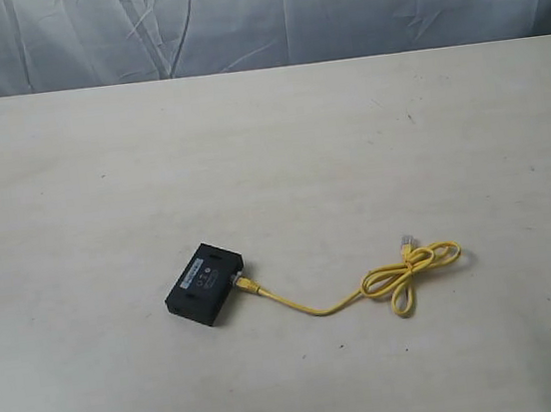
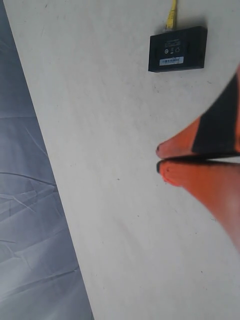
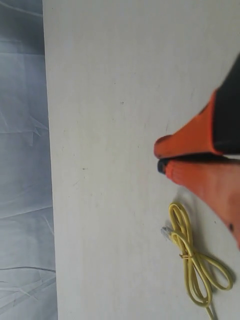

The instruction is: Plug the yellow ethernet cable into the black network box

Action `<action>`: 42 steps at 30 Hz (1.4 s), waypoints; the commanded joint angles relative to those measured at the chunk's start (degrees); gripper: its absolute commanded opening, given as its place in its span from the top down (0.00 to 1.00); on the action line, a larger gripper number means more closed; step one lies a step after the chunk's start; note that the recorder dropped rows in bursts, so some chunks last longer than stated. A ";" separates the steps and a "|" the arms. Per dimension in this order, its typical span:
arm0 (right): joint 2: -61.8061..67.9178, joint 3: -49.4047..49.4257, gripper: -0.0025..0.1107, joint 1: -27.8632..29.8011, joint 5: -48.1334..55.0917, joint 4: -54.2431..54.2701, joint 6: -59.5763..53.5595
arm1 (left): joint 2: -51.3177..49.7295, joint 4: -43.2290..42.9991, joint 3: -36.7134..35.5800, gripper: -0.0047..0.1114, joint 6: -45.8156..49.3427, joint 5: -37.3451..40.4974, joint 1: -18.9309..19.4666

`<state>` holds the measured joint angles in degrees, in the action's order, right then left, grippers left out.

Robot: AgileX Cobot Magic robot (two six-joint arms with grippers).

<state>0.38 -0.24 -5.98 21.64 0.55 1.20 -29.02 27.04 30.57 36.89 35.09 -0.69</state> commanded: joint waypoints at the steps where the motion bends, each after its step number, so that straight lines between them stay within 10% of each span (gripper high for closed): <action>1: -0.38 0.24 0.98 -0.16 -0.89 0.01 -0.13 | 0.41 -1.30 -0.40 0.96 0.58 -0.30 -0.03; 16: -0.38 0.24 0.98 -0.16 -0.89 0.09 0.00 | 29.02 -7.57 -23.01 0.96 0.78 -15.82 1.13; 30: -0.38 0.24 0.98 -0.16 -0.89 0.13 0.00 | 29.02 -7.34 -30.57 0.96 0.63 -14.07 1.13; 42: -0.38 0.24 0.98 -0.16 -0.89 0.00 0.00 | 29.02 -26.68 -30.57 0.96 -35.86 -15.77 1.13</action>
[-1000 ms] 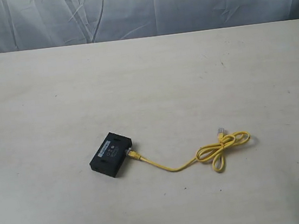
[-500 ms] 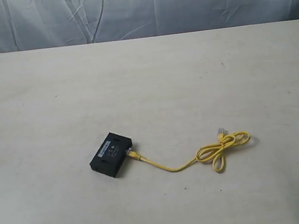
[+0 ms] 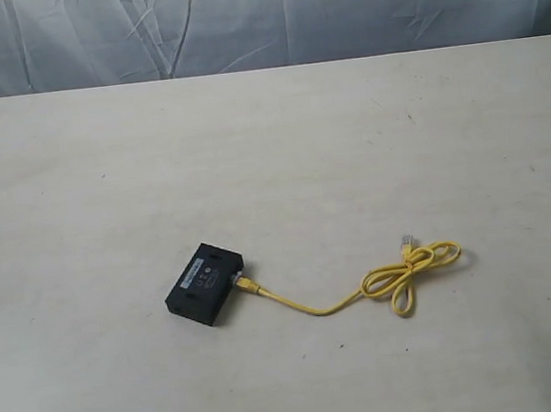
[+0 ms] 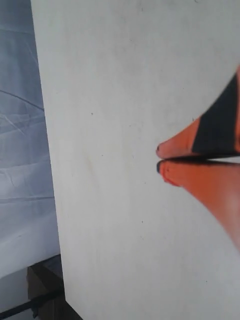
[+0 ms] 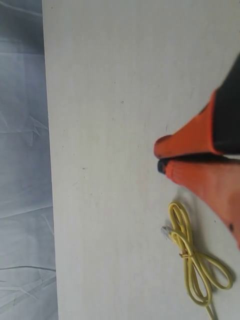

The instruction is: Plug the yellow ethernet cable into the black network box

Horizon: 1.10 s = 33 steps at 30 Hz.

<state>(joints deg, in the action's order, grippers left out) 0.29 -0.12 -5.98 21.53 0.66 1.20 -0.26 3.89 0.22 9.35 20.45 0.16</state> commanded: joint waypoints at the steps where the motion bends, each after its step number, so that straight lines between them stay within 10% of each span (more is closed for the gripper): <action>1: -0.29 0.12 0.98 -0.16 -0.78 -0.11 0.00 | 0.26 -3.53 -0.22 0.96 -9.04 -1.14 0.28; 33: -0.29 0.12 0.98 -0.16 -0.78 -0.02 0.00 | 0.26 -3.89 -0.22 0.96 -9.35 -2.09 0.28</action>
